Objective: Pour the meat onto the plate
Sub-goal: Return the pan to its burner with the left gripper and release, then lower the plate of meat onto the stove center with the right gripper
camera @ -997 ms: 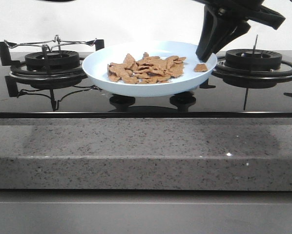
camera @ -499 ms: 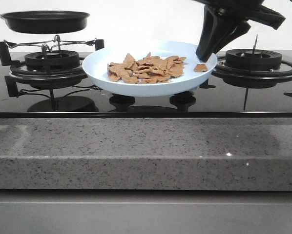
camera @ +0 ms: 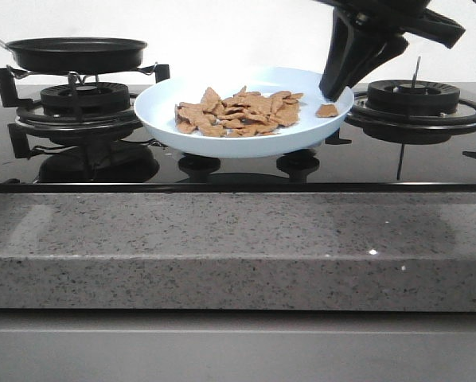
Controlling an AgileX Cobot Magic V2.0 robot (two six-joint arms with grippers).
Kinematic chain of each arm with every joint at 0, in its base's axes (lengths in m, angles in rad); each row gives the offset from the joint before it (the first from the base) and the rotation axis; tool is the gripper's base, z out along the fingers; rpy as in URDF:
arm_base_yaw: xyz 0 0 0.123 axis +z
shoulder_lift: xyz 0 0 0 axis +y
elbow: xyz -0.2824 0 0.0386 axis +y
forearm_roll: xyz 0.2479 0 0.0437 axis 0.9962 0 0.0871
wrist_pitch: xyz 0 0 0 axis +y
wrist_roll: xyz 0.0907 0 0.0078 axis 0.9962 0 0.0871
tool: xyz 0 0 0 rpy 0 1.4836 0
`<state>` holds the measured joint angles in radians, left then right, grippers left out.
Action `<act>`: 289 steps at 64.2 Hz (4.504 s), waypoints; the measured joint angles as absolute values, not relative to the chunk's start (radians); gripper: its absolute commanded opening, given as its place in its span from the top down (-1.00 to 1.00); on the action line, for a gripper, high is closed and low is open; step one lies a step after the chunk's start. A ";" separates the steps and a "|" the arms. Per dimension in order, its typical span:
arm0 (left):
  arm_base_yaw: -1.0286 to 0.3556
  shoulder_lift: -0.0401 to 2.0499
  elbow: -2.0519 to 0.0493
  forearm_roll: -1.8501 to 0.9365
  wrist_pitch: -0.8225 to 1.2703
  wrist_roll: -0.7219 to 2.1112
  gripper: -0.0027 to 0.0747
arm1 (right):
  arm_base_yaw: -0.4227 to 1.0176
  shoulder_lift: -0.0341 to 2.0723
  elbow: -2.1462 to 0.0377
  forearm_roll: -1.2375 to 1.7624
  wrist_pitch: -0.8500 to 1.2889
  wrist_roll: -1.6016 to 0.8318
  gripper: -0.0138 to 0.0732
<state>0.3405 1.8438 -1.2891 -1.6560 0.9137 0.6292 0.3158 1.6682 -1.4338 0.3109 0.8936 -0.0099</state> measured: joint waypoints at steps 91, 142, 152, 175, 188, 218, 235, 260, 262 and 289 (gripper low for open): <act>0.341 1.824 -1.289 -1.439 1.171 0.602 -0.01 | 0.316 1.668 -1.434 0.311 0.894 -0.010 0.84; 0.246 1.551 -1.289 -1.214 1.055 0.660 0.98 | 0.316 1.668 -1.434 0.311 0.894 -0.010 0.84; 0.098 1.406 -1.288 -0.969 0.900 0.626 0.98 | 0.316 1.668 -1.434 0.311 0.894 -0.010 0.84; -0.207 1.094 -1.078 -0.511 0.504 0.415 0.99 | 0.316 1.668 -1.434 0.311 0.894 -0.010 0.84; -0.296 0.952 -0.891 -0.211 0.403 0.181 0.98 | 0.316 1.668 -1.434 0.311 0.894 -0.010 0.84; -0.302 0.732 -0.699 -0.057 0.380 0.077 0.98 | 0.316 1.668 -1.434 0.311 0.894 -0.010 0.84; -0.302 0.729 -0.696 -0.057 0.376 0.077 0.98 | 0.316 1.668 -1.434 0.311 0.894 -0.010 0.84; -0.302 0.729 -0.696 -0.057 0.372 0.077 0.98 | 0.314 1.668 -1.445 0.330 0.901 -0.010 0.84; -0.302 0.729 -0.696 -0.057 0.372 0.077 0.98 | 0.312 1.670 -1.454 0.332 0.906 -0.010 0.84; -0.302 0.729 -0.696 -0.057 0.372 0.075 0.98 | 0.222 1.851 -1.800 0.369 1.014 -0.010 0.84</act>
<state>-0.3018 0.7295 -0.6965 -0.0575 0.3721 0.0751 0.2224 1.8513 -1.8003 0.3691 1.0139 -0.0099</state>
